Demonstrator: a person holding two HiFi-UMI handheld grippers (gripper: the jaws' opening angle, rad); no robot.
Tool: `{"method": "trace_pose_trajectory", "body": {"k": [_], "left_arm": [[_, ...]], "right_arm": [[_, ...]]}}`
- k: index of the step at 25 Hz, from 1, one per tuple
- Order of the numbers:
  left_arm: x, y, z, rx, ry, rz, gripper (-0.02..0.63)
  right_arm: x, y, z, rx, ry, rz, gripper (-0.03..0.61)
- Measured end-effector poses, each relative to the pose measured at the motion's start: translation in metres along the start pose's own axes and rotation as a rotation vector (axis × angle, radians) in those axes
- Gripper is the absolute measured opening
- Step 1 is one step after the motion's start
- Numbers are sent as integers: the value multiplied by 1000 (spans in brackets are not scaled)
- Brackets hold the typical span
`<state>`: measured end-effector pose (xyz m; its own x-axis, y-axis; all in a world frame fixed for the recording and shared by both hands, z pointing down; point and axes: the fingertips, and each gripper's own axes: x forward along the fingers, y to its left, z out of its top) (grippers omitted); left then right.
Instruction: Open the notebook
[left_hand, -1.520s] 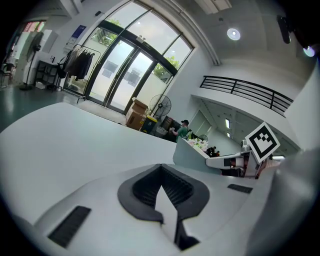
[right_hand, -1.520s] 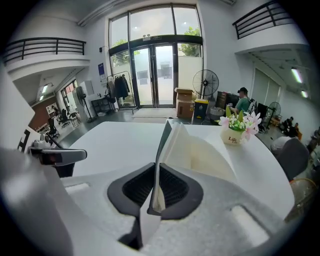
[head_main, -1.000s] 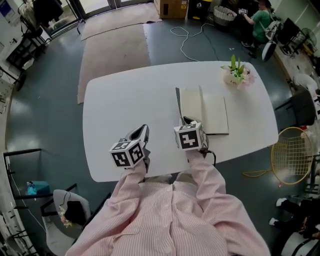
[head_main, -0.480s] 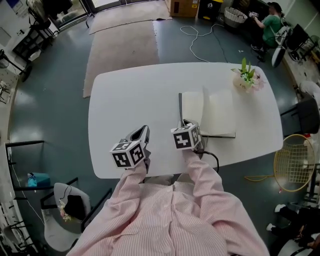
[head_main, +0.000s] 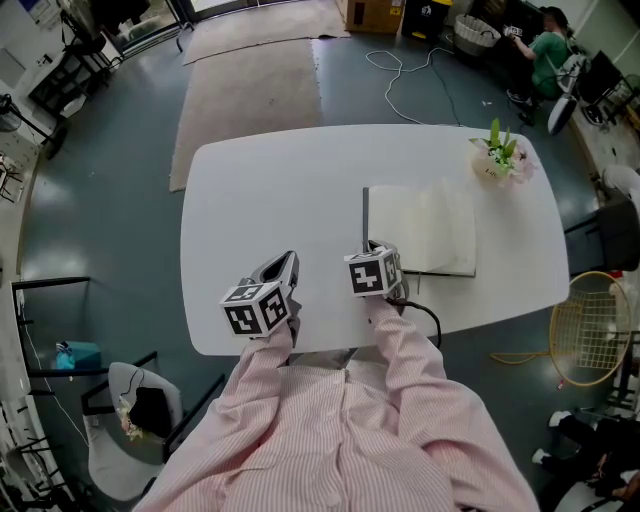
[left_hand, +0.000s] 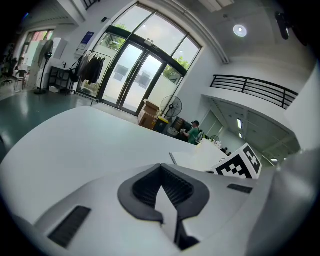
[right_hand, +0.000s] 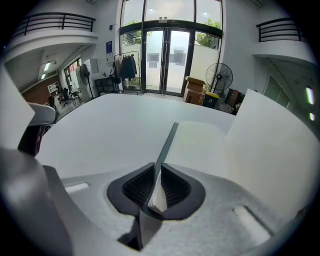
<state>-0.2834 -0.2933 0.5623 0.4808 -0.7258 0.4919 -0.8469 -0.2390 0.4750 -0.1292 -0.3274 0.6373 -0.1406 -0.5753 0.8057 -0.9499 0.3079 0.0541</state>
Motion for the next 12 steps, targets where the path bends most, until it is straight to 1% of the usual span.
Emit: {"method": "trace_pose_trajectory", "body": {"k": [3, 5, 9, 12], "left_arm": [[-2, 0, -1, 9, 3, 2, 2], [-3, -1, -1, 13, 2, 3, 2], [-3, -5, 0, 20, 1, -3, 2], [-3, -9, 1, 25, -3, -6, 2]], "right_arm": [[1, 3, -2, -4, 3, 13, 46], [-1, 5, -1, 6, -12, 31, 46], [-8, 9, 4, 0, -66, 59, 46], [-19, 13, 13, -14, -129, 73, 46]]}}
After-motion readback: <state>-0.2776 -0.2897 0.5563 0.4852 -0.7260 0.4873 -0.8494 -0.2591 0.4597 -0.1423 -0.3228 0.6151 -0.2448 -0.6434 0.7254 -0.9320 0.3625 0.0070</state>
